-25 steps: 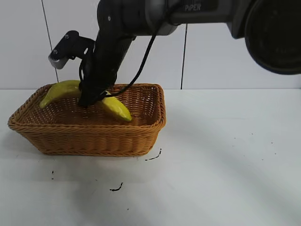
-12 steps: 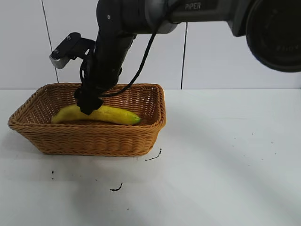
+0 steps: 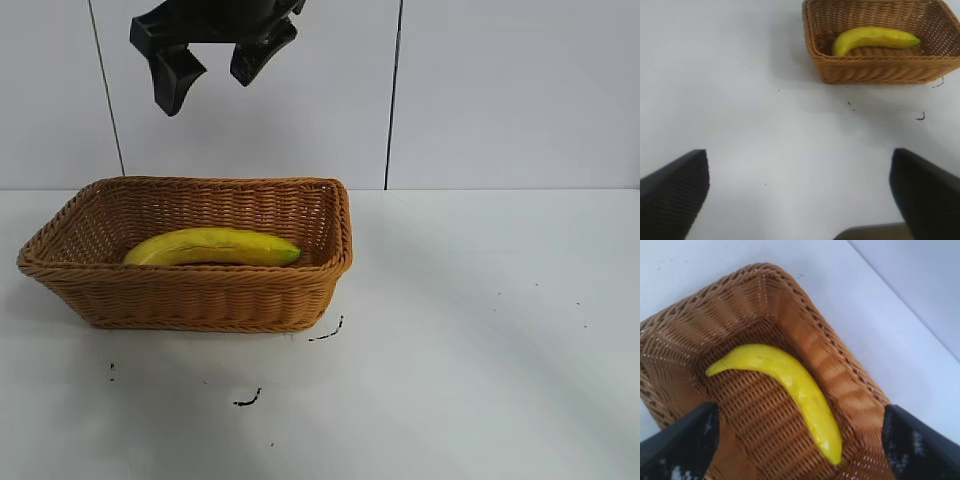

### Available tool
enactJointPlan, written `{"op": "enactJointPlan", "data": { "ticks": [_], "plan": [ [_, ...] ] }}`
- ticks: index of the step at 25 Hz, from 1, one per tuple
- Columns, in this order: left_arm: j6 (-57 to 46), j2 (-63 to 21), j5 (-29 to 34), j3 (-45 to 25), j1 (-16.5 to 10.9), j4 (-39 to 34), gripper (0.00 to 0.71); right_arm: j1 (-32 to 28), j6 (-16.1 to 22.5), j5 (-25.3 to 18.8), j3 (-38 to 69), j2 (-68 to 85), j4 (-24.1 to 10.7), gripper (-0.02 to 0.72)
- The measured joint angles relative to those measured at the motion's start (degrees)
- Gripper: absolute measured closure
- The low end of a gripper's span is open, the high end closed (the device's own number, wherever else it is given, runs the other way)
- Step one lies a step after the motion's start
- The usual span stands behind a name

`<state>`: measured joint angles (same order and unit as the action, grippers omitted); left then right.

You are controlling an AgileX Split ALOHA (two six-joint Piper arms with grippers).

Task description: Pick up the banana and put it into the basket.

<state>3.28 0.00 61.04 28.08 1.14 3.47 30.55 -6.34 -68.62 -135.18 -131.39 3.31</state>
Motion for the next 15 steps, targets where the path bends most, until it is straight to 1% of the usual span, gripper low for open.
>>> {"op": "enactJointPlan", "data": {
  "ticks": [4,6,9,12,15],
  "plan": [
    [0.00,0.00,0.00,0.00,0.00,0.00,0.015,-4.51,0.40,-0.03,0.00,0.00,-0.11,0.069],
    [0.00,0.00,0.00,0.00,0.00,0.00,0.015,-7.57,0.40,-0.10,0.00,0.00,-0.82,0.069],
    [0.00,0.00,0.00,0.00,0.00,0.00,0.015,-13.52,0.64,-0.51,0.00,0.00,-2.30,0.069],
    [0.00,0.00,0.00,0.00,0.00,0.00,0.015,-19.00,1.09,-0.62,0.00,0.00,-2.63,0.069],
    [0.00,0.00,0.00,0.00,0.00,0.00,0.015,-23.24,1.99,-0.78,0.00,0.00,-2.81,0.069]
  ]
}}
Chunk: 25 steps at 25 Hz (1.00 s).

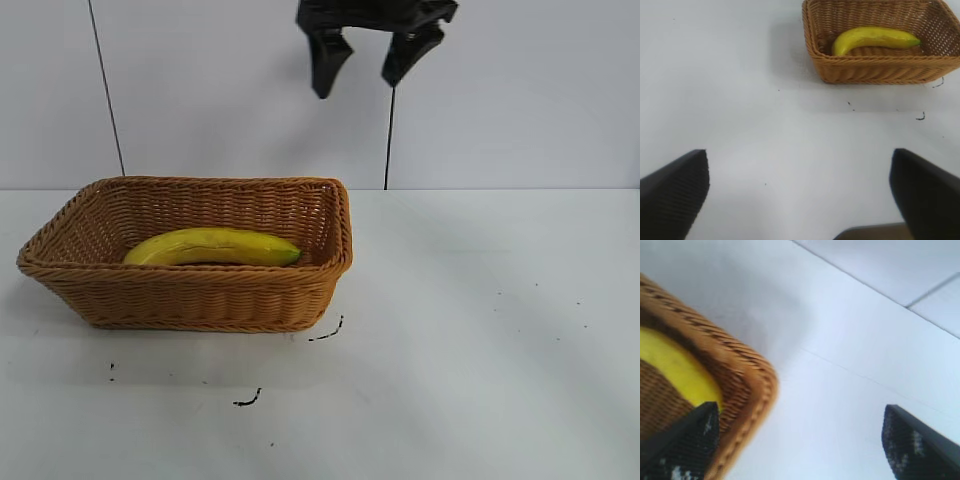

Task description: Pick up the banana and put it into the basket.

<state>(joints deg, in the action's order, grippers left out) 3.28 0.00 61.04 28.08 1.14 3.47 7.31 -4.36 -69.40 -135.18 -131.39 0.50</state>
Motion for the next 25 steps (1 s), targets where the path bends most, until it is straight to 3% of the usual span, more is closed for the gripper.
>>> {"op": "enactJointPlan", "data": {
  "ticks": [5,12,25],
  "plan": [
    [0.00,0.00,0.00,0.00,0.00,0.00,0.015,-4.05,0.58,-0.32,0.00,0.00,0.06,0.069],
    [0.00,0.00,0.00,0.00,0.00,0.00,0.015,-4.66,0.85,-0.33,6.18,4.34,0.96,0.069],
    [0.00,0.00,0.00,0.00,0.00,0.00,0.015,-4.66,1.44,-0.27,49.49,41.70,2.60,0.071]
  ]
}}
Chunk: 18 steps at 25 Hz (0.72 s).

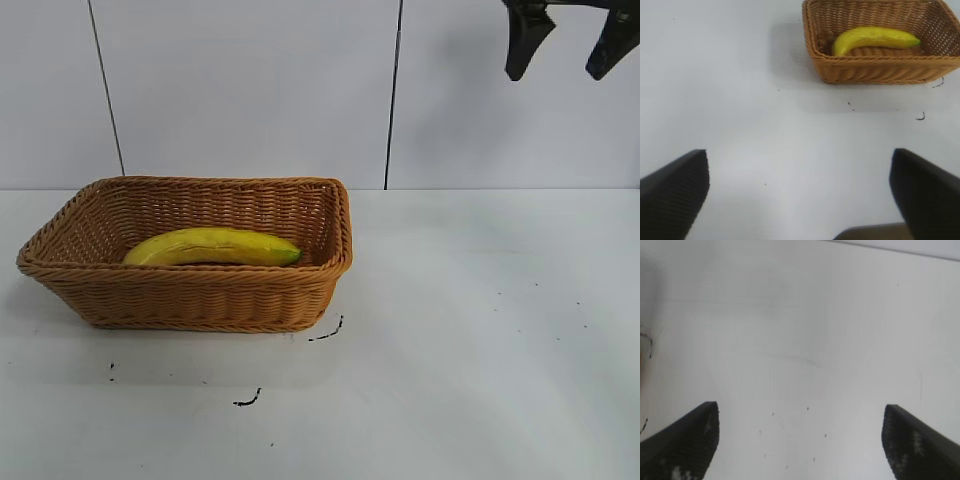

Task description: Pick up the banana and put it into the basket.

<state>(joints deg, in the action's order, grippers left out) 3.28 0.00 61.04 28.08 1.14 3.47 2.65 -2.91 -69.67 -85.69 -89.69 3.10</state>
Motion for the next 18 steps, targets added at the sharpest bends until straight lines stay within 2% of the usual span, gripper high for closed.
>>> {"op": "enactJointPlan", "data": {
  "ticks": [11,18],
  "plan": [
    [0.00,0.00,0.00,0.00,0.00,0.00,0.015,0.00,0.00,0.47,33.84,38.55,-0.65,0.071],
    [0.00,0.00,0.00,0.00,0.00,0.00,0.015,0.00,0.00,10.40,50.50,62.27,-0.86,0.071]
  ]
}}
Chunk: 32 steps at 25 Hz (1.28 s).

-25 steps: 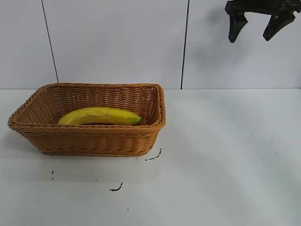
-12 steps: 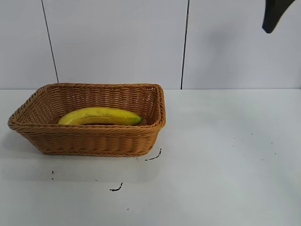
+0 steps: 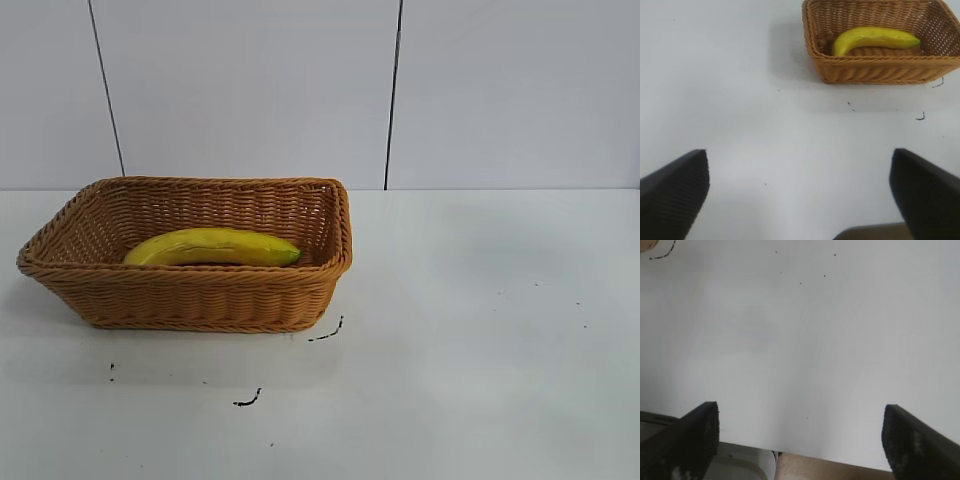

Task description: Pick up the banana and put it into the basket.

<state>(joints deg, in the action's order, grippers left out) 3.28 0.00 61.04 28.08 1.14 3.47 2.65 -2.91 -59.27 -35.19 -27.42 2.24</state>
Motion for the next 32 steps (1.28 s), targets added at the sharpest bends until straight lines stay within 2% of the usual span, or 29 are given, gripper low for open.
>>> {"op": "enactJointPlan", "data": {
  "ticks": [2,7,14,19,24,32],
  "plan": [
    [0.00,0.00,0.00,0.00,0.00,0.00,0.015,0.00,0.00,1.59,3.50,5.38,-0.12,0.071],
    [0.00,0.00,0.00,0.00,0.00,0.00,0.015,0.00,-0.05,1.01,6.43,14.11,-0.86,0.071],
    [0.00,0.00,0.00,0.00,0.00,0.00,0.015,-0.14,-0.05,1.00,6.43,15.42,-0.86,0.071],
    [0.00,0.00,0.00,0.00,0.00,0.00,0.015,-2.59,-0.05,1.00,6.43,15.42,-0.86,0.071],
    [0.00,0.00,0.00,0.00,0.00,0.00,0.015,-0.47,-0.05,1.00,6.43,16.73,-0.86,0.071],
    [0.00,0.00,0.00,0.00,0.00,0.00,0.015,0.15,-0.05,0.92,6.43,27.46,-0.86,0.071]
  ]
}}
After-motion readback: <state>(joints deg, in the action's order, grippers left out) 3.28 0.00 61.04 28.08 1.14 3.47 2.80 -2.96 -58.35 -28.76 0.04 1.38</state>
